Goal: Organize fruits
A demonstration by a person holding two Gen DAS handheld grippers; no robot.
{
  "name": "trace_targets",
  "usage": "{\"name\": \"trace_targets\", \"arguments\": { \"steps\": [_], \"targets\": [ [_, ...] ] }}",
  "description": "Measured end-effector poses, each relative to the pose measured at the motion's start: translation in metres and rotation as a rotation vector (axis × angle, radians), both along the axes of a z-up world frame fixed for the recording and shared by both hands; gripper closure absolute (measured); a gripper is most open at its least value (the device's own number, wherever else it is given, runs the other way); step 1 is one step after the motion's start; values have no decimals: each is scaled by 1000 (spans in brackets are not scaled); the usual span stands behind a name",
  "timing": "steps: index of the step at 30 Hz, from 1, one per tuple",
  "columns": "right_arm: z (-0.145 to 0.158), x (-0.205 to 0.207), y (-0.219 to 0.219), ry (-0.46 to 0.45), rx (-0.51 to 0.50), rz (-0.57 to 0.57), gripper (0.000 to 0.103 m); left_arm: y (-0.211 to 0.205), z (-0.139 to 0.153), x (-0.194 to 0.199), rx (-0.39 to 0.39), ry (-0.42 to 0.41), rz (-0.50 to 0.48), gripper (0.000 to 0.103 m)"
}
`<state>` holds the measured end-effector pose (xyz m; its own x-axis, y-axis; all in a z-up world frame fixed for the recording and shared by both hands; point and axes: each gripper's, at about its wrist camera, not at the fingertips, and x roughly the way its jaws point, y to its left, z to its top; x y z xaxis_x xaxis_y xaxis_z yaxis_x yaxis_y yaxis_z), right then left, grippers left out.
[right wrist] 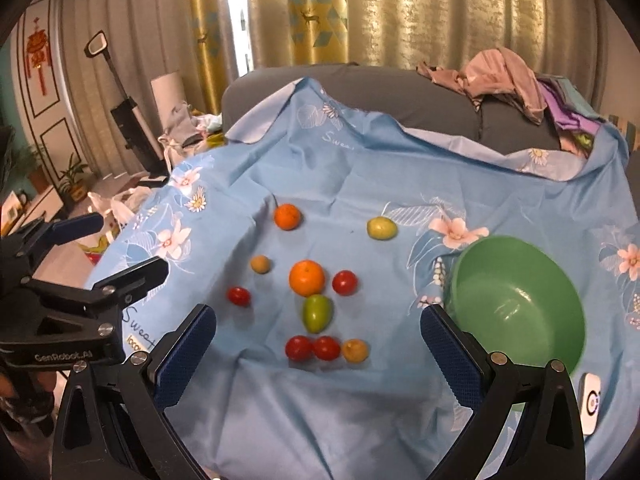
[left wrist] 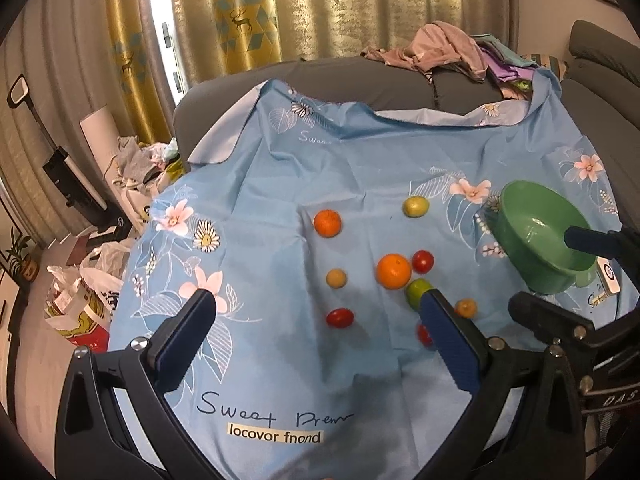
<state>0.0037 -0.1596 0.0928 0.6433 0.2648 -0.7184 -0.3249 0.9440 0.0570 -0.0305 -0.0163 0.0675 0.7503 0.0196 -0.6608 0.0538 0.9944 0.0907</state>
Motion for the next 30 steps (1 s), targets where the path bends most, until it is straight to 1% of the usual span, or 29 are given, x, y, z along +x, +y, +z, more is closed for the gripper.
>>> {"name": "trace_targets", "arguments": {
  "steps": [3, 10, 30],
  "targets": [
    [5, -3, -5, -12, 7, -5, 0, -3, 4, -1, 5, -8, -11, 1],
    [6, -7, -6, -25, 2, -9, 0, -7, 5, -4, 10, -11, -19, 1],
    [7, -9, -2, -27, -6, 7, 0, -8, 5, -4, 6, -1, -34, 1]
  ]
}}
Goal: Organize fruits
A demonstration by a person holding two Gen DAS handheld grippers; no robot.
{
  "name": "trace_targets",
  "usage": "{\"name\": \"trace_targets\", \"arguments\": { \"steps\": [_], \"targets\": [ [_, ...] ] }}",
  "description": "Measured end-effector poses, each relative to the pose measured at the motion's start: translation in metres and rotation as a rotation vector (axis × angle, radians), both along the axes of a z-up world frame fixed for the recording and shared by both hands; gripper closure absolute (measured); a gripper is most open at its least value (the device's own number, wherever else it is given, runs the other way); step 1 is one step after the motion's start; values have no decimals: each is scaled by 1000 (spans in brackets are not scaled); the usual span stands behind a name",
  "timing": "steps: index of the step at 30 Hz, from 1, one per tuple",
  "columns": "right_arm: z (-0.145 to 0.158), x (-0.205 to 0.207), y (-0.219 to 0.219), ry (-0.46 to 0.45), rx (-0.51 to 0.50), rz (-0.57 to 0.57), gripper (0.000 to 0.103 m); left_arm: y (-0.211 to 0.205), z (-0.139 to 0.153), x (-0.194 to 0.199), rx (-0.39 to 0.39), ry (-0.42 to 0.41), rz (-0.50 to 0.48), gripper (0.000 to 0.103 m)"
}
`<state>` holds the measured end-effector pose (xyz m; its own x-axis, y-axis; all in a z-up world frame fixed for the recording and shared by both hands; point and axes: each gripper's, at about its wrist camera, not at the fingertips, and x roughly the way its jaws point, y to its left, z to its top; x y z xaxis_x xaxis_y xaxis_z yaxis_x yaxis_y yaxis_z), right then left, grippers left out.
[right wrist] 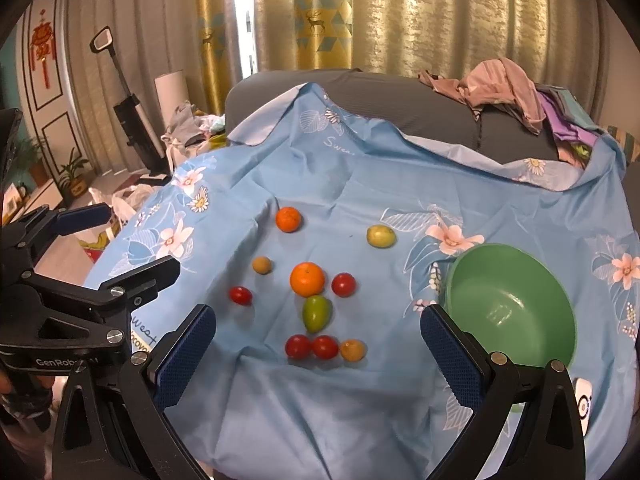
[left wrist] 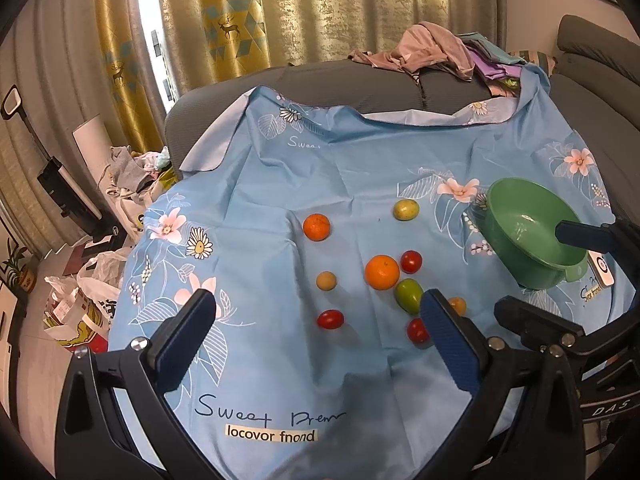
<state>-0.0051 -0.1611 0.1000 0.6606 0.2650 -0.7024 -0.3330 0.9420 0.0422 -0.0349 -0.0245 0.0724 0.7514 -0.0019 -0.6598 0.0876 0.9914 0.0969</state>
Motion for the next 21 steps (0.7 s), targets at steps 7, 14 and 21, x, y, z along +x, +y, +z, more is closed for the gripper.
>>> {"name": "trace_targets", "arguments": {
  "steps": [7, 14, 21],
  "targets": [
    [0, -1, 1, 0, -3, 1, 0, -2, -2, 1, 0, 6, -1, 1],
    [0, -1, 1, 2, -2, 2, 0, -1, -3, 2, 0, 13, -2, 1],
    [0, 0, 2, 3, -2, 4, 0, -2, -4, 4, 2, 17, -3, 1]
  ]
}}
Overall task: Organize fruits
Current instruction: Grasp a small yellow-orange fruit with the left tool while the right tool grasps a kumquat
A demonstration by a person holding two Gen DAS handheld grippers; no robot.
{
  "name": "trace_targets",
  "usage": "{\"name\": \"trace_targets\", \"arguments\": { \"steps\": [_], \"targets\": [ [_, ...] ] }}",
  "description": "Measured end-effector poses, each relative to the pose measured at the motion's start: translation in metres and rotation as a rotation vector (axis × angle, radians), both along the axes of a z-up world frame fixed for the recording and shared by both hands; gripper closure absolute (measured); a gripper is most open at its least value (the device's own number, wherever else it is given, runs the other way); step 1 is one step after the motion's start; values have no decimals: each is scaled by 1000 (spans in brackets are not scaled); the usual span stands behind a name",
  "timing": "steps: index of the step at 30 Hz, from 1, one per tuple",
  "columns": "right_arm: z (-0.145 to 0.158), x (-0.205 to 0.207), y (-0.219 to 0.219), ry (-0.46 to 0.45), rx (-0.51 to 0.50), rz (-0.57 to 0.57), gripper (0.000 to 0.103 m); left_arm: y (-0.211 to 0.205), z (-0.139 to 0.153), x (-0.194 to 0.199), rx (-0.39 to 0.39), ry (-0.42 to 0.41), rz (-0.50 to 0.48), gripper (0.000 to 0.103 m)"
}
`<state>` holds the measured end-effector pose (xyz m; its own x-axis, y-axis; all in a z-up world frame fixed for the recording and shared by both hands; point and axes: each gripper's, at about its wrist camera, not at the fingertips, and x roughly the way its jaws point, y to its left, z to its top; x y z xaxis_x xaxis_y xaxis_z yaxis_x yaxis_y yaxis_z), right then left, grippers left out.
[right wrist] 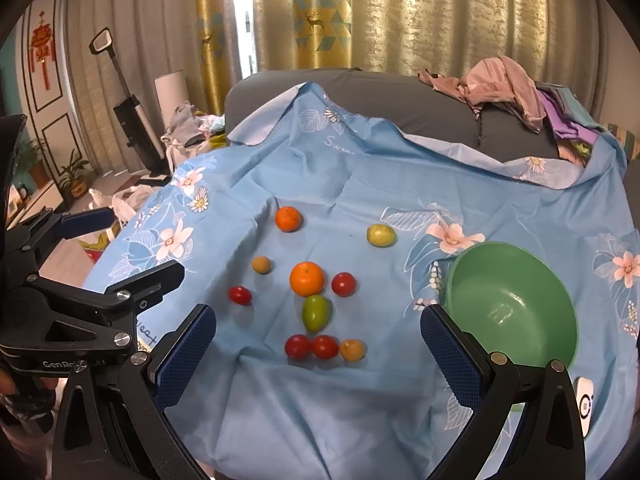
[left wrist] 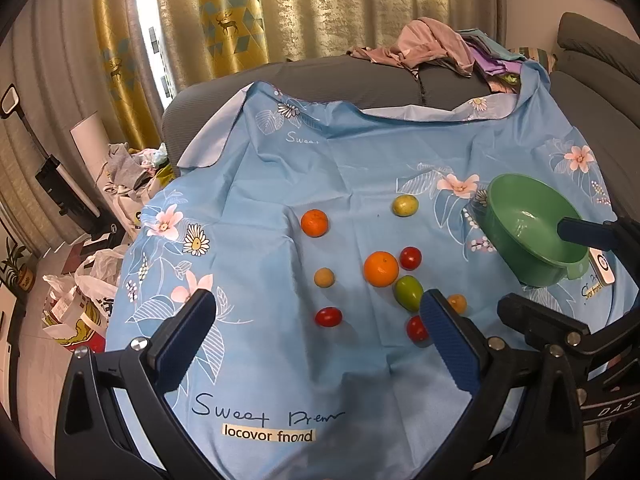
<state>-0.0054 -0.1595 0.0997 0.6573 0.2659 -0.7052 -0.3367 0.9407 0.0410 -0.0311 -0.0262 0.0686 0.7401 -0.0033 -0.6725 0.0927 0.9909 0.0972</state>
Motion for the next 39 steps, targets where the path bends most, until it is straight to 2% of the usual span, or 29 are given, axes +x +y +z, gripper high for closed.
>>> {"name": "trace_targets", "arguments": {
  "steps": [11, 13, 16, 18, 22, 24, 29, 31, 35, 39],
  "targets": [
    [-1, 0, -2, 1, -3, -7, 0, -1, -8, 4, -19, 24, -12, 1],
    [-4, 1, -6, 6, 1, -13, 0, 2, -10, 6, -51, 39, -19, 1],
    [-12, 2, -15, 26, 16, -29, 0, 12, -18, 11, -166, 88, -30, 1],
    [-17, 3, -23, 42, 29, -40, 0, 14, -24, 13, -207, 110, -38, 1],
    [-31, 3, -37, 77, 60, -46, 0, 17, -45, 21, -317, 205, -49, 1],
    [-40, 4, -41, 103, 74, -41, 1, 15, -53, 24, -342, 246, -51, 1],
    [-67, 8, -48, 167, 89, -29, 10, 1, -76, 24, -304, 303, -107, 1],
    [-77, 10, -51, 191, 89, -28, 19, -3, -81, 25, -294, 307, -129, 1],
    [-92, 16, -55, 219, 97, -28, 26, -6, -88, 29, -235, 304, -142, 2],
    [-101, 21, -53, 228, 88, 1, 39, 7, -92, 37, -237, 288, -125, 6]
  ]
}}
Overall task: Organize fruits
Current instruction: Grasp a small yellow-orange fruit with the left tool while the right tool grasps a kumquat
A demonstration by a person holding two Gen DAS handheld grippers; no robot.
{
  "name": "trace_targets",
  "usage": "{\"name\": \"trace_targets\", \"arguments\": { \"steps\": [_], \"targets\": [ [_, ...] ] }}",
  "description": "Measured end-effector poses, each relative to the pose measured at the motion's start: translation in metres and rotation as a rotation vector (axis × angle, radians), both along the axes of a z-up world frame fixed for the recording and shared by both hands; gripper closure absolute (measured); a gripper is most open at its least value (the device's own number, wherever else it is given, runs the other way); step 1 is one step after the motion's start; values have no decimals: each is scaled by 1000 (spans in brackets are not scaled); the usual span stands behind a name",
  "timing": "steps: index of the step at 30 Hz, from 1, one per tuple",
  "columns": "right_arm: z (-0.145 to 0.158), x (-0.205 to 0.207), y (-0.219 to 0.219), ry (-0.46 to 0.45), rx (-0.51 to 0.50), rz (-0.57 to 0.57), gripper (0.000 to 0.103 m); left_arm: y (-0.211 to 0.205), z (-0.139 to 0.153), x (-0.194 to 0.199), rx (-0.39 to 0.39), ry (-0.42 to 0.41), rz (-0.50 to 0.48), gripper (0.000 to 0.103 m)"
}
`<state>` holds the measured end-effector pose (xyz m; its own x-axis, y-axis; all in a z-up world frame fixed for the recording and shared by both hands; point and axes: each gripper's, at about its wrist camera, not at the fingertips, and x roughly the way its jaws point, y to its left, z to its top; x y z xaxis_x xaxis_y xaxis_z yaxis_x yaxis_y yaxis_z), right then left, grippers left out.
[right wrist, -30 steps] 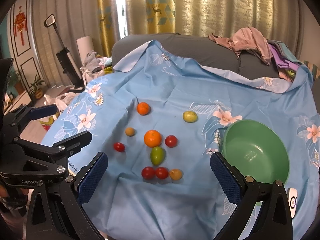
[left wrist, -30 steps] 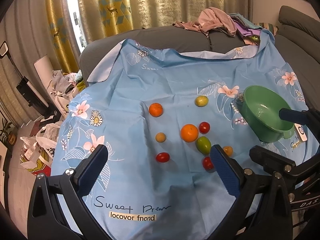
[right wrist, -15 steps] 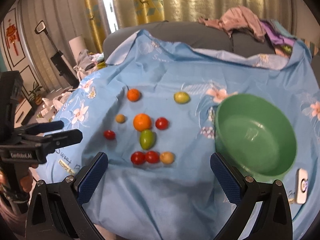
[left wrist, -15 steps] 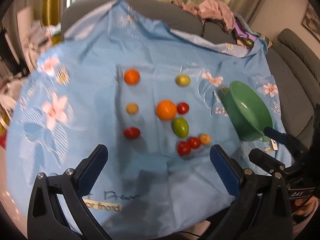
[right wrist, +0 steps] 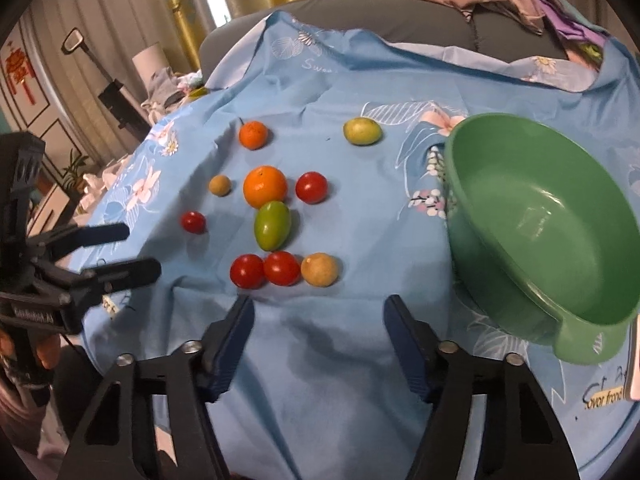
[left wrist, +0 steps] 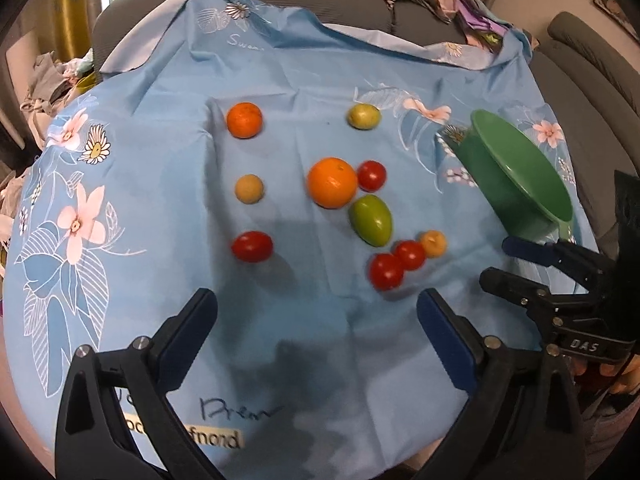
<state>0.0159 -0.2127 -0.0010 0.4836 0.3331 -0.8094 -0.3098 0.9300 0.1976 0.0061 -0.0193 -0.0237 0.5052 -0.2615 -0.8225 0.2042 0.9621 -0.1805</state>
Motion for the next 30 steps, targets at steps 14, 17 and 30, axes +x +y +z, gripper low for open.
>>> {"name": "trace_targets", "arguments": {
  "steps": [14, 17, 30],
  "targets": [
    [-32, 34, 15, 45, -88, 91, 61, 15, -4, 26, -4, -47, -14, 23],
    [-38, 41, 16, 58, -92, 106, 61, 14, -4, 37, 18, -61, -27, 23],
    [-40, 54, 24, 32, -68, 154, 75, 4, -19, 90, 90, -41, -85, 44]
  ]
}}
